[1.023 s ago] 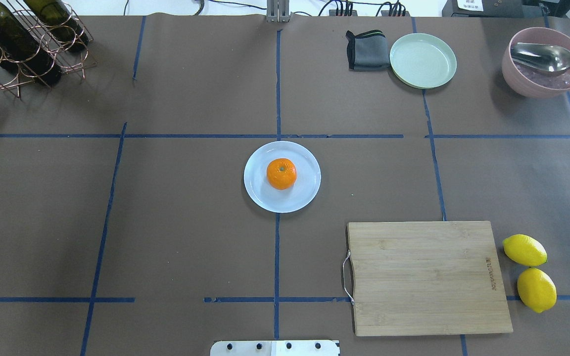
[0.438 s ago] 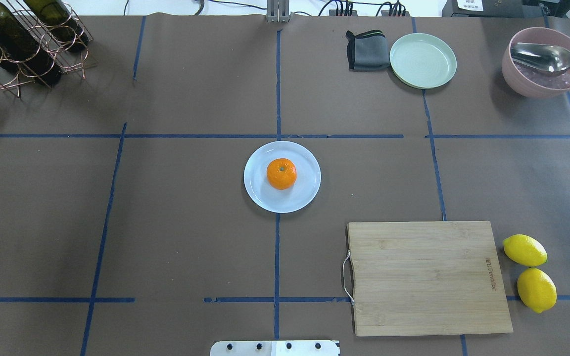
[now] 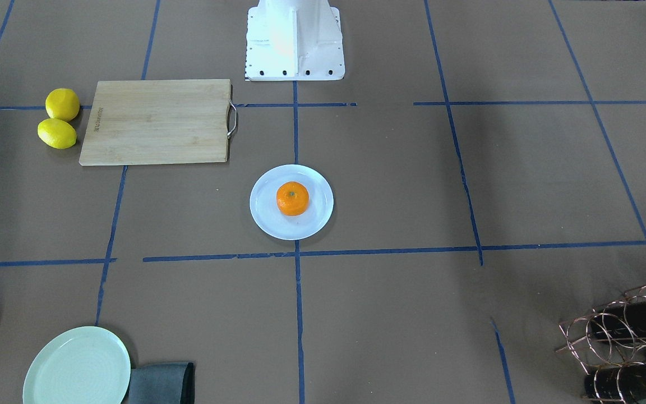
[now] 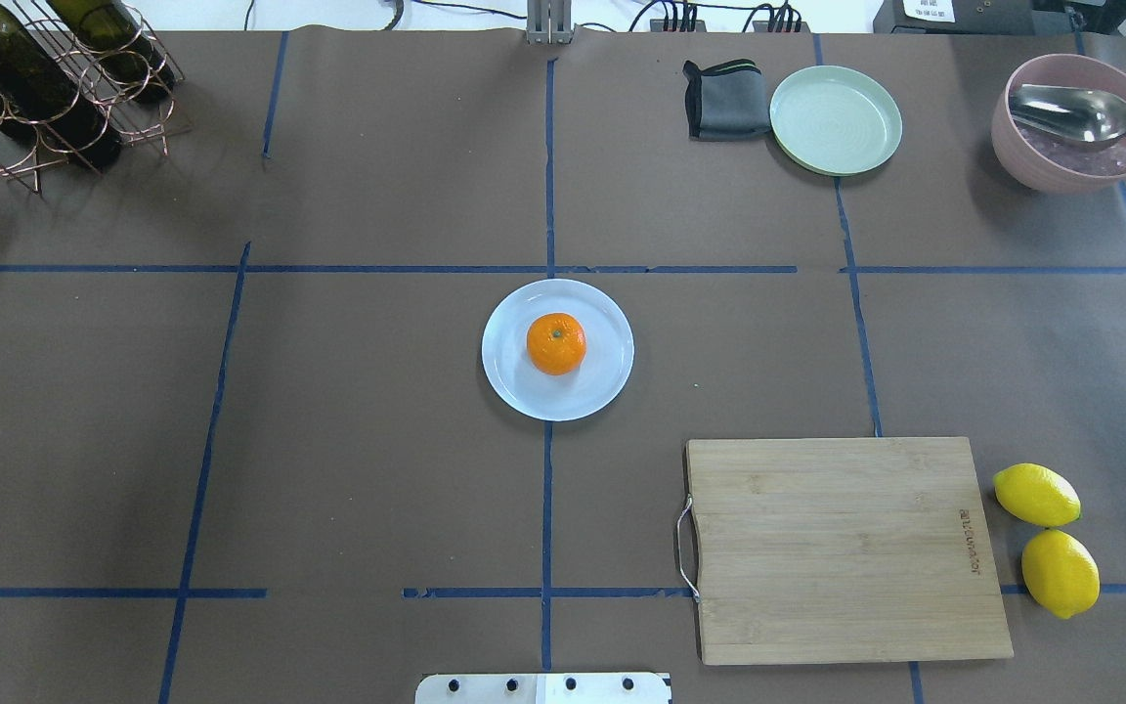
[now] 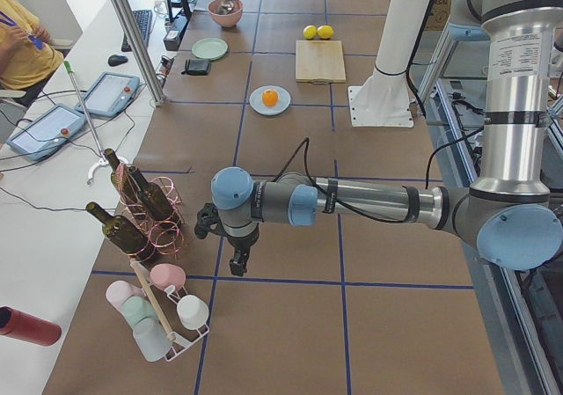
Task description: Pick orange to plate
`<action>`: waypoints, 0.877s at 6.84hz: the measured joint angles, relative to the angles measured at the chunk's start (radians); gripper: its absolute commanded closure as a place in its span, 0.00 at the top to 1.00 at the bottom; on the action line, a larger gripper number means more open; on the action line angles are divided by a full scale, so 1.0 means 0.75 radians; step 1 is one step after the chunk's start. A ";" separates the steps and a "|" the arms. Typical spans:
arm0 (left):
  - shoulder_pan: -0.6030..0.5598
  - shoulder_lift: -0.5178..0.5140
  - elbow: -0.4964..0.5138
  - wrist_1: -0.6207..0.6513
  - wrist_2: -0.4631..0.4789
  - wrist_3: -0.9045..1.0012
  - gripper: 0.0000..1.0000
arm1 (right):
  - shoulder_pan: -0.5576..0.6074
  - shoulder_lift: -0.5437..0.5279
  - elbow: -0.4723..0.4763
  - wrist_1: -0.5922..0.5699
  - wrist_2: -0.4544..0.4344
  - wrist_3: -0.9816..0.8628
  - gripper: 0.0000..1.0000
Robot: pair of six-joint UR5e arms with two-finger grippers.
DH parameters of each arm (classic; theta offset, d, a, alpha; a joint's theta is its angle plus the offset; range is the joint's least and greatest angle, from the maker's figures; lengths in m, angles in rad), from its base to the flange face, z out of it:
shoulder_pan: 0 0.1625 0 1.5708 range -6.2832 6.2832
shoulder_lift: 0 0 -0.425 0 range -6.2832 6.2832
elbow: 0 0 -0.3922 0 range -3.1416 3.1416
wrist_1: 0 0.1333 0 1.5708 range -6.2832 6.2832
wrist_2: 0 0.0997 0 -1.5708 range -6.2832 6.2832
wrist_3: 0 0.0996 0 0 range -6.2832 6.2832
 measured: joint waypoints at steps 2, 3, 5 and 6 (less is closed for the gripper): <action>0.000 0.000 0.002 0.000 -0.005 0.000 1.00 | 0.001 0.000 -0.016 0.015 0.004 0.003 1.00; 0.000 0.000 0.002 0.000 -0.006 0.000 1.00 | 0.001 0.000 -0.017 0.016 0.014 0.019 1.00; 0.000 0.000 0.001 0.000 -0.007 0.000 1.00 | 0.001 -0.004 -0.009 0.018 0.040 0.083 1.00; 0.000 0.000 0.000 0.000 -0.007 0.000 1.00 | 0.001 -0.007 -0.006 0.018 0.044 0.095 1.00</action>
